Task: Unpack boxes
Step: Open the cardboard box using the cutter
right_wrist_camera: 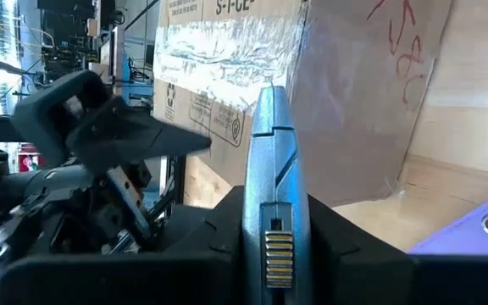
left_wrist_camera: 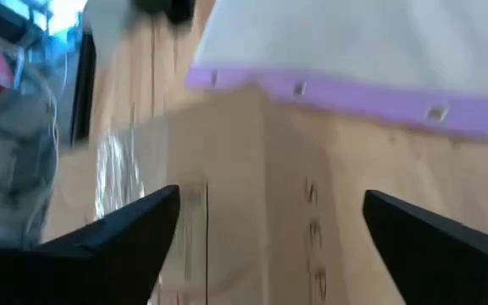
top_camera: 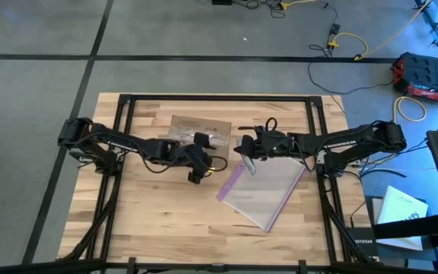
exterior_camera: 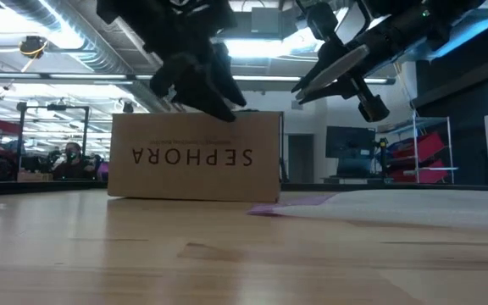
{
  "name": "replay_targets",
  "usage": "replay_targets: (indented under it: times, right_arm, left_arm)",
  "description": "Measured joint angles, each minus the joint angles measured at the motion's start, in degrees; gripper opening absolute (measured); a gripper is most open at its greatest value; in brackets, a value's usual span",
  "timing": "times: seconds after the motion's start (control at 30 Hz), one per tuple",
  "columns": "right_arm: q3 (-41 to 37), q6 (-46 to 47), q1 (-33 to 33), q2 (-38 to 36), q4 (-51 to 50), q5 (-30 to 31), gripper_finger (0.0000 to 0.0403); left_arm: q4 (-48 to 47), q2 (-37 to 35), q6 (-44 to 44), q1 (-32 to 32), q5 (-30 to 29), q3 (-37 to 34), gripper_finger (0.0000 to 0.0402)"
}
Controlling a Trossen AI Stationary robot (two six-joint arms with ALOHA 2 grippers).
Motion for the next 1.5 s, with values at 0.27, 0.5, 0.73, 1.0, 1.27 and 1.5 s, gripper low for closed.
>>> replay_targets:
  times: [0.27,0.5,0.73,1.0,1.27,1.5]
  right_arm:
    - [0.0,-2.0,0.0,0.0,0.5,0.0,0.0051]
    - [0.0,-4.3,0.0,0.1,3.0,0.5,0.0051]
    - [0.0,-6.0,0.0,0.1,3.0,2.6,0.0051]
    - [0.0,-6.0,-1.3,0.1,2.2,2.9,0.0051]
    - [0.0,-6.5,-1.6,0.1,2.3,2.8,0.0051]
    - [0.0,-7.3,-2.3,0.1,2.3,2.5,0.0051]
  left_arm:
    - [-8.5,-0.3,-0.1,2.0,-3.6,0.1,0.0396]
    - [-5.9,-1.9,4.2,1.1,-8.3,0.2,0.04]
    - [-6.7,-3.6,3.3,2.2,-11.1,0.8,0.04]
    - [-6.6,-3.6,1.2,5.7,-6.7,0.1,0.04]
    - [-9.3,-2.9,1.5,6.7,-4.4,-0.4,0.04]
    - [-8.5,1.3,-0.6,8.3,-1.6,-0.2,0.04]
